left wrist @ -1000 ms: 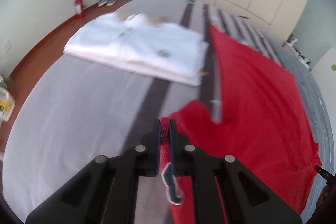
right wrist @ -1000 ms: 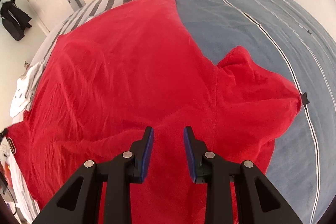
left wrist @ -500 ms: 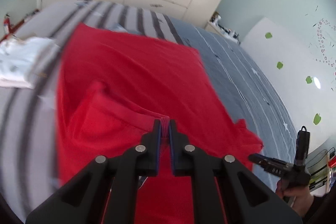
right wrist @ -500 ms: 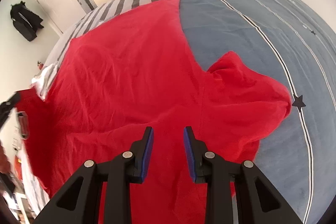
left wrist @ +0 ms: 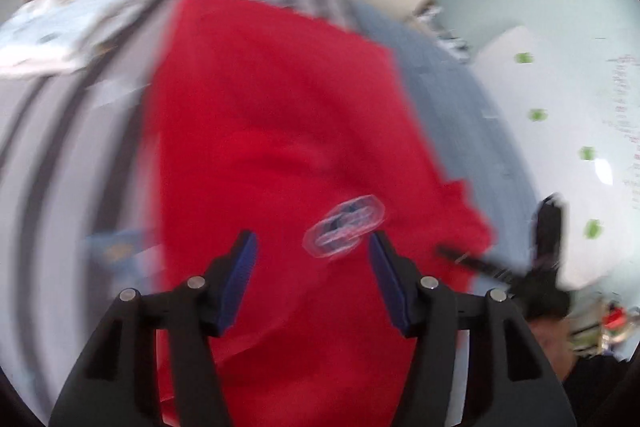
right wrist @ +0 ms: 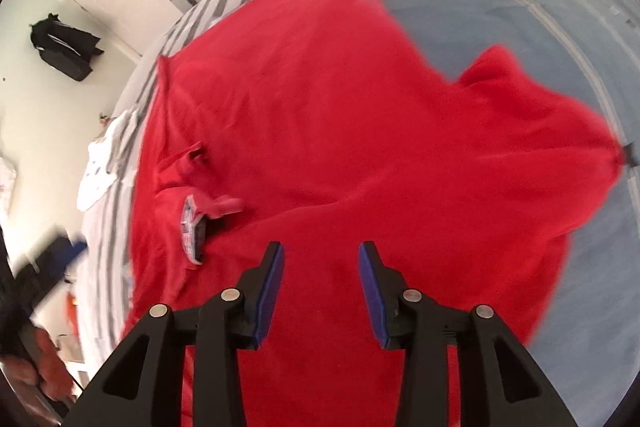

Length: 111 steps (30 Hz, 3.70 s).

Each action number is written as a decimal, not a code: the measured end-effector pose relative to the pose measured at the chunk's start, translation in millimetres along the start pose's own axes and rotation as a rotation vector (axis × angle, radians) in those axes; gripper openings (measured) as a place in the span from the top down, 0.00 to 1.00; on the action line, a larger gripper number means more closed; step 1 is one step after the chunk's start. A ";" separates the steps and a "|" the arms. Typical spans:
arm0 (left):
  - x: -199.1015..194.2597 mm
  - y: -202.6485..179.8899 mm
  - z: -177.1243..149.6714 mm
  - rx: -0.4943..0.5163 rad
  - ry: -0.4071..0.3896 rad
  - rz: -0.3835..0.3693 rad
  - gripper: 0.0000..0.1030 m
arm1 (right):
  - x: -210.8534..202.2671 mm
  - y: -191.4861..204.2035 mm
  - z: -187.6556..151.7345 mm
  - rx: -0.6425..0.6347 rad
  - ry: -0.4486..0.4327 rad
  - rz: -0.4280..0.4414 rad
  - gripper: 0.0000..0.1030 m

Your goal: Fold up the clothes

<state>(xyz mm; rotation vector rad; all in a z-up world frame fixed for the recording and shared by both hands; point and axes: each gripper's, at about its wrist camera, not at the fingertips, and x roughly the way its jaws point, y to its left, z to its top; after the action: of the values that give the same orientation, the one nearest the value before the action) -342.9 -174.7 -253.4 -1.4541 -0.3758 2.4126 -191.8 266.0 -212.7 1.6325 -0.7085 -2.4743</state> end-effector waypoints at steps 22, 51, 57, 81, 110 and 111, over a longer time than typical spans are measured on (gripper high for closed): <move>27.5 38.3 -92.7 0.111 0.166 0.220 0.94 | 95.6 52.8 39.7 0.108 0.101 0.183 0.61; 40.0 34.8 -116.2 0.091 0.297 0.186 0.79 | 147.0 141.8 95.2 -0.260 0.106 0.101 0.54; 47.4 31.8 -116.9 0.098 0.307 0.165 0.79 | 165.3 151.2 104.8 -0.296 0.108 0.087 0.96; 36.7 40.5 27.2 0.091 0.162 0.083 0.52 | 196.0 127.3 203.1 -0.243 -0.010 -0.030 0.83; 367.6 67.5 421.5 0.207 -0.133 0.417 0.61 | 228.2 54.7 318.2 -0.175 -0.161 -0.187 0.83; 367.6 69.0 423.4 0.211 -0.127 0.428 0.62 | 228.1 53.7 319.0 -0.176 -0.161 -0.186 0.83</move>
<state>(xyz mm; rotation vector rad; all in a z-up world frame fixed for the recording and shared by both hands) -890.2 -126.4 -384.7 -1.4033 0.1825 2.7793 -581.4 248.5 -280.8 1.5121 -0.3542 -2.7323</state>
